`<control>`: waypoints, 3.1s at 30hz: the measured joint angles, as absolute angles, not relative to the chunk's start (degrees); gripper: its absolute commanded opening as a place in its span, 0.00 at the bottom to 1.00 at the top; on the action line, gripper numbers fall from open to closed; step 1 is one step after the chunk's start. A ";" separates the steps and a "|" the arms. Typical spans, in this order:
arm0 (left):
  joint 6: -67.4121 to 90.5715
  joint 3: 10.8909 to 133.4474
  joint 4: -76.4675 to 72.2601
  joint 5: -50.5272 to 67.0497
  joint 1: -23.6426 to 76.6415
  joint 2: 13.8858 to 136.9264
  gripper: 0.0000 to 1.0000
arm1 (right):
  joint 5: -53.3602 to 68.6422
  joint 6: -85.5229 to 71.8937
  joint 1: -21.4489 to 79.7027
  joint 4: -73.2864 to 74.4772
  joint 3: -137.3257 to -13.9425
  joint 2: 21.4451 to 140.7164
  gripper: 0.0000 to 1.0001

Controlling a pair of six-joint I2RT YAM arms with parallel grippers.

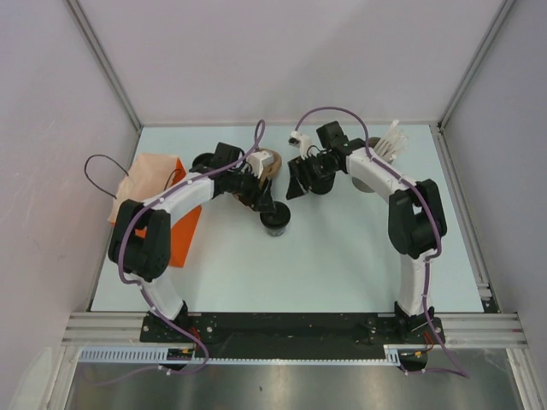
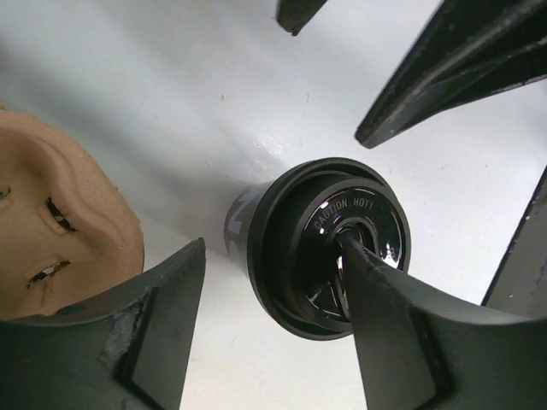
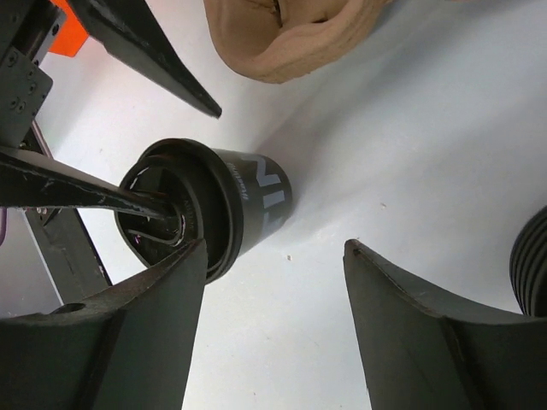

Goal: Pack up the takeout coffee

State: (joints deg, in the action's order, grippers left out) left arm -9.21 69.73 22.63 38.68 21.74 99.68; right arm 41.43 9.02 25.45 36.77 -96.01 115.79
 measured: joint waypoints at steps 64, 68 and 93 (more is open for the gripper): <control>-18.85 74.59 45.50 8.23 8.32 51.33 1.00 | 10.35 19.57 48.86 44.53 -92.68 103.53 0.71; -18.13 74.56 44.77 8.08 7.11 49.30 1.00 | 7.66 17.63 51.18 44.69 -94.48 106.87 0.66; -16.51 73.82 43.88 9.41 3.77 48.66 1.00 | 2.37 15.20 52.07 46.17 -100.77 113.10 0.35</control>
State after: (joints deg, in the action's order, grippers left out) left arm -16.51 73.82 43.88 9.41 3.77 48.66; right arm 2.37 15.20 52.07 46.17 -100.77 113.10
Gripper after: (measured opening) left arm 0.996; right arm 0.364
